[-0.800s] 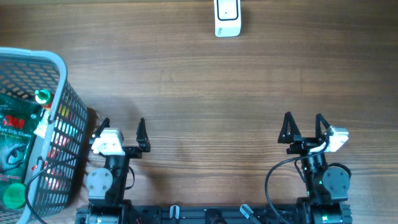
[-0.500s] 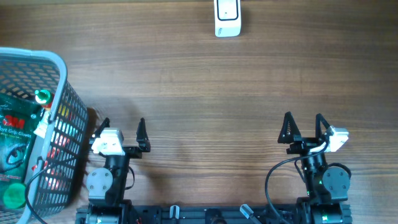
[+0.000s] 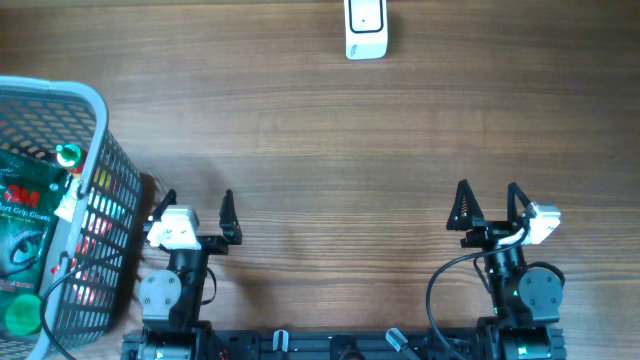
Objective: Scan the item barcode
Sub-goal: 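Move the left gripper toward the grey basket, then reach into the basket and grasp the red chili sauce bottle with left gripper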
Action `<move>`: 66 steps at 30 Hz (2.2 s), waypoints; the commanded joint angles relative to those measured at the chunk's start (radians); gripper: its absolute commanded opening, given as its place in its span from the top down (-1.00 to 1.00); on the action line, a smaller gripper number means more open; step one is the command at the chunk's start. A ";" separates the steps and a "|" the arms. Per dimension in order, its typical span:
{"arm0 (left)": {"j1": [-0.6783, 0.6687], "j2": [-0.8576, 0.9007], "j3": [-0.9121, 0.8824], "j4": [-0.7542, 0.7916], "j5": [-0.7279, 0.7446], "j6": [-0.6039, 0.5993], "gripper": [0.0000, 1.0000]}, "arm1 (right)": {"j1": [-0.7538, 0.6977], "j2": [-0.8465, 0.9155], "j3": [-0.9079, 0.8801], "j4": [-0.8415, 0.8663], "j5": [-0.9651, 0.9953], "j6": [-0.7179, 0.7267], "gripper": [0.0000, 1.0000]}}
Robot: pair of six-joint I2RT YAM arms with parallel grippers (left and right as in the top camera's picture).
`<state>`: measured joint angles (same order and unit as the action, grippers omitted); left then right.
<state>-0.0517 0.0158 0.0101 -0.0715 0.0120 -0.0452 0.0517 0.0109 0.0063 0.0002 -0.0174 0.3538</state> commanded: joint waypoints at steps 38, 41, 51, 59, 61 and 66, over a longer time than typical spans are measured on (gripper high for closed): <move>-0.005 0.452 0.745 -0.803 0.366 -0.232 -1.00 | 0.003 0.000 -0.001 0.006 0.018 -0.012 -0.99; -0.005 0.516 0.749 -0.808 0.369 -0.262 -1.00 | 0.003 0.000 -0.001 0.006 0.018 -0.012 -0.99; -0.004 0.927 1.244 -0.972 0.132 -0.338 -1.00 | 0.003 0.000 -0.001 0.006 0.018 -0.012 -0.99; 0.179 1.076 1.566 -1.066 -0.434 -0.562 -1.00 | 0.003 0.000 -0.001 0.006 0.018 -0.012 -0.99; 0.295 1.112 1.566 -1.066 -0.429 -0.603 -0.99 | 0.003 0.000 -0.001 0.006 0.018 -0.012 -1.00; 0.542 1.295 1.566 -1.085 -0.352 -0.605 -0.99 | 0.003 0.000 -0.001 0.006 0.018 -0.012 -0.99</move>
<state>0.4206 1.2392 1.5654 -1.1389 -0.3840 -0.6346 0.0517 0.0139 0.0063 0.0002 -0.0170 0.3538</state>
